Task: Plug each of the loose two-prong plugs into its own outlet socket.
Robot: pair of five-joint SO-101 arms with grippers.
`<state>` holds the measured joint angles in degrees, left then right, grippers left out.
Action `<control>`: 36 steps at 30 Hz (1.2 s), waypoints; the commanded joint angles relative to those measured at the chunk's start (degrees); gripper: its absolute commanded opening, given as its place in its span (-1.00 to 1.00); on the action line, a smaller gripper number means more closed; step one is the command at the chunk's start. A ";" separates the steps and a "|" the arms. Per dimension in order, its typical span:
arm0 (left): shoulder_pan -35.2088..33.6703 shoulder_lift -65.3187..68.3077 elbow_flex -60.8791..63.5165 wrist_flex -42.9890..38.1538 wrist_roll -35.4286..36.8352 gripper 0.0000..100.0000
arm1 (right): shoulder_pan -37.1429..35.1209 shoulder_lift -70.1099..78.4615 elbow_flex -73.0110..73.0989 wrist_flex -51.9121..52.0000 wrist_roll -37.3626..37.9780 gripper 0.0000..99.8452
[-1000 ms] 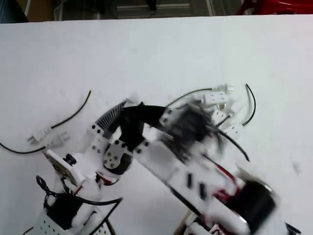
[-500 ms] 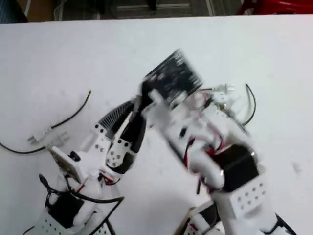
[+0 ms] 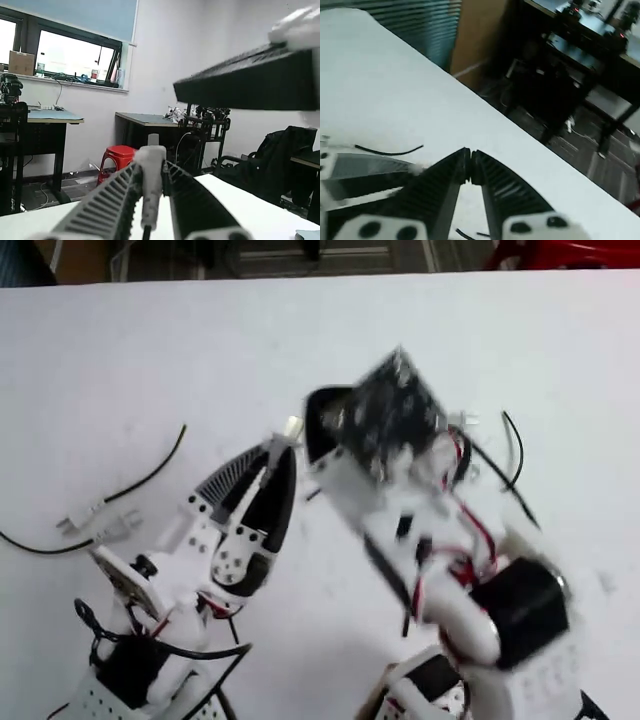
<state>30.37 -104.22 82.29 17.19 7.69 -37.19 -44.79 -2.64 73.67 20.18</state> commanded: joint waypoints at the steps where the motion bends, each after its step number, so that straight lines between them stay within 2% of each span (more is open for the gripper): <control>1: -0.22 -0.57 -0.70 -1.05 -0.44 -0.95 | -5.85 1.89 -2.37 0.48 0.00 -0.96; 4: -0.48 -0.57 -0.70 -1.05 -0.44 -0.95 | -4.09 5.93 -1.23 0.22 0.00 -0.96; 14: -0.48 -0.57 -0.70 -1.05 -0.44 -0.95 | 14.20 11.47 3.78 0.22 0.53 -0.96; 25: -1.36 -0.48 -0.70 -0.97 -0.18 -0.95 | 22.20 8.31 4.31 0.66 0.53 -0.96; 32: -8.92 1.71 -3.43 -0.97 0.09 -0.95 | 34.24 4.70 5.10 13.23 0.53 -0.96; 36: -9.98 15.16 -9.85 -0.97 2.55 -0.95 | 40.04 4.53 11.87 18.33 0.53 -0.96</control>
<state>22.02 -100.97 80.26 17.19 7.69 -0.70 -39.08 5.89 89.32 20.26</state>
